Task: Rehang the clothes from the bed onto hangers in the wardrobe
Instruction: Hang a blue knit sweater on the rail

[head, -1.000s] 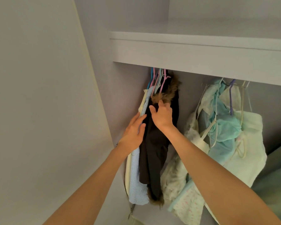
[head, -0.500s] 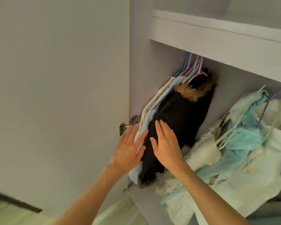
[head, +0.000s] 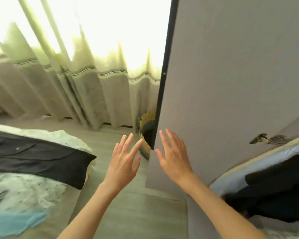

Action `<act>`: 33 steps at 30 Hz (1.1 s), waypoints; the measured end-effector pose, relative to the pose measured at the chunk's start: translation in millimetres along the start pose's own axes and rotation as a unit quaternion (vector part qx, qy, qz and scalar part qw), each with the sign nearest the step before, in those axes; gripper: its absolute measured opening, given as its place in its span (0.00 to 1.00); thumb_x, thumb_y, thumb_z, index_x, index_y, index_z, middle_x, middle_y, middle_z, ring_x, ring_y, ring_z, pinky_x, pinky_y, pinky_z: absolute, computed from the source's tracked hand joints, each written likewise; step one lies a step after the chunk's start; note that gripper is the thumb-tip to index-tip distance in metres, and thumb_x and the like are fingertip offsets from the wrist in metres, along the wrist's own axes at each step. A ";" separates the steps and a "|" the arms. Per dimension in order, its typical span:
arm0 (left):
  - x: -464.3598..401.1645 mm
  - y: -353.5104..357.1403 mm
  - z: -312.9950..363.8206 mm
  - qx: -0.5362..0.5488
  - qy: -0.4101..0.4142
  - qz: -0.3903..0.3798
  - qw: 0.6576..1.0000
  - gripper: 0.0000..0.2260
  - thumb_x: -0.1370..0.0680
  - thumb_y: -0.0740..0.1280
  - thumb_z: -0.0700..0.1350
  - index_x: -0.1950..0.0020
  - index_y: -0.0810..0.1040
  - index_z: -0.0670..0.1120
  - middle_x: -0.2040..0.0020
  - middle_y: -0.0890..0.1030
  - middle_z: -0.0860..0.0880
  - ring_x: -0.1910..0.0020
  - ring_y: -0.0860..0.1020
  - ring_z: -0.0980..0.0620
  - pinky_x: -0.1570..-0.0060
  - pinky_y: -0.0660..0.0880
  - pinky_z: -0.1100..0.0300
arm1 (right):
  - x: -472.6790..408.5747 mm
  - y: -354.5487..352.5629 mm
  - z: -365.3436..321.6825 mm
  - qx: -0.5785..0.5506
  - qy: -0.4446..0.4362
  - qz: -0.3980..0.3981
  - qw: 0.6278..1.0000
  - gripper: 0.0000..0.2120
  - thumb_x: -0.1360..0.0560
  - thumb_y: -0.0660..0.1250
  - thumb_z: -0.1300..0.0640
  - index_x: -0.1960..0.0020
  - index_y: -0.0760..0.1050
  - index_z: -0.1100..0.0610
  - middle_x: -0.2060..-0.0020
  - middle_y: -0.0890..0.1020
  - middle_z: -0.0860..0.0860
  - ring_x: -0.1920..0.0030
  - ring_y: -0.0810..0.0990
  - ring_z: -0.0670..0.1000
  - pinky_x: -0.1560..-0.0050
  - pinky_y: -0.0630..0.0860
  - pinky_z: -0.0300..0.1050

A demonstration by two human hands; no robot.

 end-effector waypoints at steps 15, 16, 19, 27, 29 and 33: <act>314.8 -169.4 -252.1 -0.050 -0.446 0.119 0.886 0.25 0.25 0.52 0.52 0.30 0.69 0.45 0.31 0.68 0.38 0.30 0.63 0.36 0.36 0.64 0.42 | 34.4 187.6 -398.5 -0.089 -0.355 -0.151 0.918 0.28 0.22 0.60 0.51 0.26 0.57 0.57 0.27 0.62 0.56 0.26 0.57 0.57 0.28 0.53 0.57; 337.5 -179.2 -260.7 -0.055 -0.467 0.129 0.873 0.25 0.25 0.52 0.53 0.30 0.69 0.45 0.31 0.67 0.38 0.30 0.63 0.36 0.35 0.63 0.42 | 41.1 197.3 -420.2 -0.093 -0.375 -0.158 0.909 0.28 0.23 0.61 0.51 0.26 0.59 0.58 0.28 0.64 0.56 0.27 0.59 0.58 0.29 0.55 0.58; 398.0 -199.9 -280.6 -0.069 -0.529 0.159 0.831 0.29 0.26 0.47 0.57 0.28 0.66 0.47 0.27 0.62 0.41 0.26 0.56 0.40 0.30 0.58 0.44 | 61.0 221.8 -478.1 -0.100 -0.431 -0.179 0.879 0.27 0.24 0.62 0.52 0.28 0.62 0.59 0.31 0.68 0.57 0.29 0.64 0.60 0.30 0.61 0.60; 493.1 -221.7 -322.8 -0.077 -0.610 0.130 0.778 0.23 0.24 0.54 0.51 0.31 0.70 0.46 0.31 0.68 0.39 0.30 0.63 0.35 0.34 0.62 0.42 | 83.4 269.9 -573.8 -0.104 -0.509 -0.271 0.810 0.28 0.21 0.58 0.51 0.25 0.54 0.56 0.28 0.62 0.52 0.26 0.55 0.54 0.27 0.52 0.53; 510.9 -234.3 -343.1 -0.080 -0.627 0.122 0.765 0.23 0.27 0.54 0.50 0.37 0.76 0.43 0.38 0.75 0.36 0.38 0.71 0.32 0.44 0.69 0.37 | 74.9 282.0 -597.0 -0.113 -0.514 -0.273 0.805 0.28 0.21 0.58 0.50 0.25 0.53 0.55 0.27 0.61 0.52 0.25 0.54 0.54 0.27 0.51 0.53; 539.6 -245.9 -394.3 -0.070 -0.664 0.097 0.738 0.22 0.28 0.56 0.49 0.39 0.76 0.43 0.41 0.77 0.35 0.42 0.75 0.32 0.48 0.73 0.37 | 54.7 317.8 -651.4 -0.088 -0.522 -0.294 0.796 0.28 0.20 0.56 0.48 0.24 0.51 0.54 0.26 0.58 0.51 0.25 0.52 0.52 0.27 0.48 0.50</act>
Point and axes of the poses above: each hand's wrist, its own x-axis away from the middle knuckle, its own y-axis out of the palm, z = x × y, the point moved 3 cm from there along -x, towards the middle knuckle
